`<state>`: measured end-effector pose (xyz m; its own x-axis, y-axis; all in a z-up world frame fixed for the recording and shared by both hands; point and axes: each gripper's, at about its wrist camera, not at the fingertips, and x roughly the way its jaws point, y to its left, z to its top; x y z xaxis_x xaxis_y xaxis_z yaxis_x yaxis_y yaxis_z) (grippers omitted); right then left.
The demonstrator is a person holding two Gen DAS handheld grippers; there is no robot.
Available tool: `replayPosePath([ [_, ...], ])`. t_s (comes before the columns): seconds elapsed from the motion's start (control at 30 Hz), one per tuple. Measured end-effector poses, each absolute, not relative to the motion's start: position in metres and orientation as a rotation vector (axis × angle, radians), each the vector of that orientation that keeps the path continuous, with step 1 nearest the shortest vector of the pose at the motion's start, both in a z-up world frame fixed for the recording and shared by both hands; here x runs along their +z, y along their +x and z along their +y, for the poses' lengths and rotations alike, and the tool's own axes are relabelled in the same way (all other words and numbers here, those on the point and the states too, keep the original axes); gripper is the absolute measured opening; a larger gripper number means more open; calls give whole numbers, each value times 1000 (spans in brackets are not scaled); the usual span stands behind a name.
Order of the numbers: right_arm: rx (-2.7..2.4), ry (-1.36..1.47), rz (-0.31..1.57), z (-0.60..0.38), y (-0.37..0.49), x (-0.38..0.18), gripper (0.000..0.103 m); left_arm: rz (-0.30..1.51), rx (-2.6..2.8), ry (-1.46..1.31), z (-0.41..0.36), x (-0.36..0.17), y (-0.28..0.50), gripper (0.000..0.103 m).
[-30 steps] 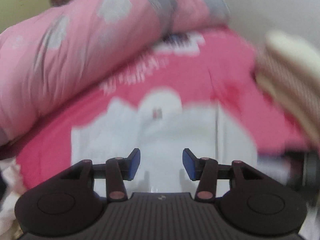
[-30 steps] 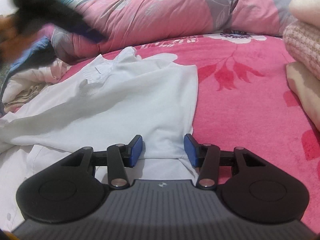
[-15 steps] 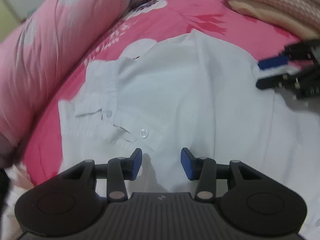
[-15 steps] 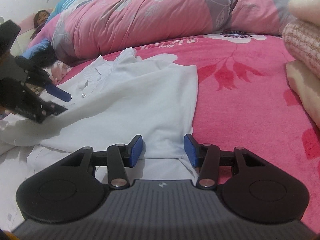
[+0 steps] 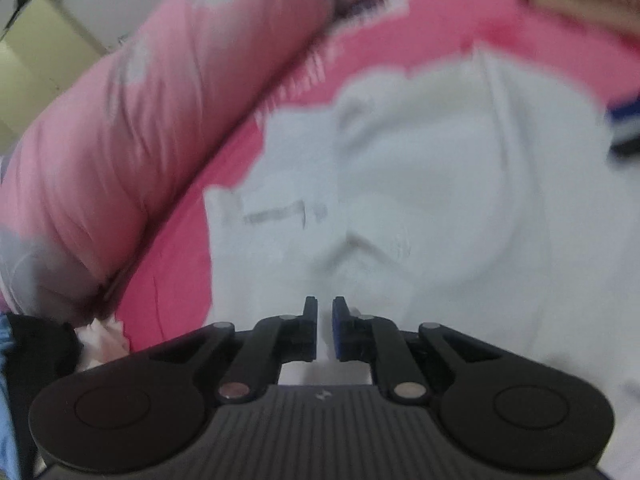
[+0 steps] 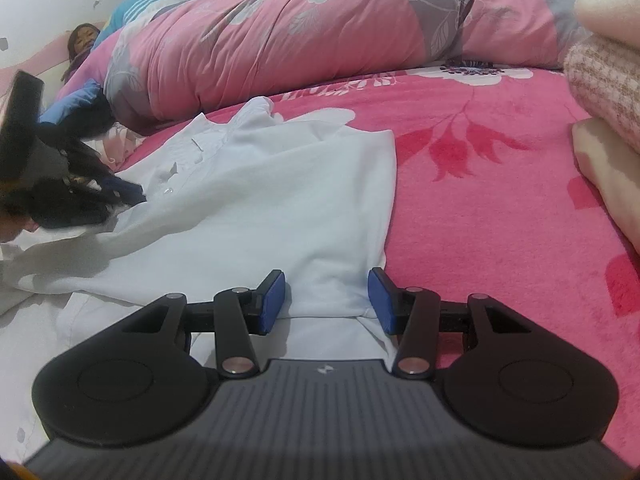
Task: Fold clothes
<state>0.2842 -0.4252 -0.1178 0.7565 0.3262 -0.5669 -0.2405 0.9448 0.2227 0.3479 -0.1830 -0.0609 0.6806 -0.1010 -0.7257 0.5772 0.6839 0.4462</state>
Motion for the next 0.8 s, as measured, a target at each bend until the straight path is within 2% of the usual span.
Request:
replayPosePath([
  [0.07, 310, 139, 643, -425, 284, -118, 46, 706, -520, 658, -184, -44, 335, 21],
  [0.2, 310, 141, 642, -426, 284, -118, 46, 747, -687, 677, -199, -51, 318, 21],
  [0.33, 311, 142, 641, -426, 285, -118, 46, 751, -531, 795, -200, -85, 337, 20],
  [0.53, 312, 146, 640, -426, 284, -118, 46, 730, -370, 699, -179, -60, 362, 17],
  [0.67, 311, 146, 639, -426, 284, -119, 46, 675, -547, 596, -195, -41, 344, 24],
  [0.8, 312, 150, 639, -427, 284, -119, 46, 703, -666, 595, -229, -61, 346, 24],
])
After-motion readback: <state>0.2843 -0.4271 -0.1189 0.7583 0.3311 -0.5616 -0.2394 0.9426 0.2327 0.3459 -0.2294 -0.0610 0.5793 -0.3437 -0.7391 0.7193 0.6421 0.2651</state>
